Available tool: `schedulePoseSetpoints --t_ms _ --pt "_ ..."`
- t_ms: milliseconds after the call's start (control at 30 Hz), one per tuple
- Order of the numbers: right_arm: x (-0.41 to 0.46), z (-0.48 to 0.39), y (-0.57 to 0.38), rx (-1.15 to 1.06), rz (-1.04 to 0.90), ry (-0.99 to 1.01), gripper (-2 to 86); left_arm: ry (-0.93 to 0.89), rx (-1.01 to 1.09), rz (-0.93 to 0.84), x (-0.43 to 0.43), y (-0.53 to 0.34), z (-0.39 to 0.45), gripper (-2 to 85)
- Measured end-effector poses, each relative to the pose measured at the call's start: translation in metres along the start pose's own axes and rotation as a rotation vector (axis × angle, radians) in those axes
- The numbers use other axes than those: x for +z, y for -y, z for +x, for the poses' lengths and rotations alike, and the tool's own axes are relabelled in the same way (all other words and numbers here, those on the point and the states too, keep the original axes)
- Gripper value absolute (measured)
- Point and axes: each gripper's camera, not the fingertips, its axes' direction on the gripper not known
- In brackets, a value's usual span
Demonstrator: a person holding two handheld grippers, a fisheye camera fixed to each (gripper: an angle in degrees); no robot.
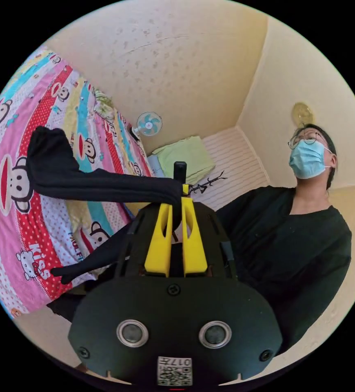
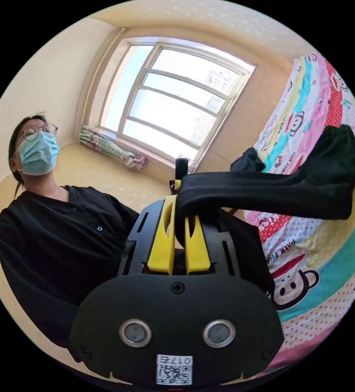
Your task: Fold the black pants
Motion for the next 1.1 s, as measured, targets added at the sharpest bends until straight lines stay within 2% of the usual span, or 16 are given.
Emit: schedulePoseSetpoints --t_ms 200,267,367,500,700,767,833,933,1033,1100 --pt "-0.018 -0.197 0.025 -0.368 -0.062 -0.084 -0.5 0.031 0.334 0.118 0.019 0.024 0.159 4.0" --pt "-0.024 -0.236 0.032 -0.443 -0.043 -0.099 -0.5 0.036 0.368 0.180 0.021 0.034 0.184 4.1" --pt "-0.032 -0.262 0.049 -0.454 -0.009 -0.177 -0.5 0.078 0.300 0.240 0.027 0.054 0.188 4.1" --pt "-0.037 -0.203 0.079 -0.280 -0.016 -0.304 -0.5 0.219 0.042 0.259 0.035 0.080 0.116 4.1" --pt "-0.047 -0.066 0.127 -0.008 -0.013 -0.294 -0.5 0.286 -0.181 0.230 0.039 0.116 -0.016 4.2" --pt "-0.045 -0.046 0.137 0.038 -0.016 -0.346 -0.5 0.342 -0.208 0.210 0.043 0.122 -0.042 4.3" --pt "-0.031 -0.029 0.137 0.054 -0.053 -0.497 -0.5 0.395 -0.255 0.183 0.051 0.119 -0.070 4.4" --pt "-0.016 -0.001 0.102 0.114 -0.078 -0.557 -0.3 0.434 -0.325 0.147 0.070 0.084 -0.113 4.7" --pt "-0.011 0.041 0.028 0.223 -0.089 -0.522 0.3 0.365 -0.426 0.097 0.098 0.015 -0.163 4.7" --pt "-0.008 0.071 -0.026 0.346 -0.087 -0.469 1.3 0.307 -0.564 0.055 0.122 -0.054 -0.205 5.2"
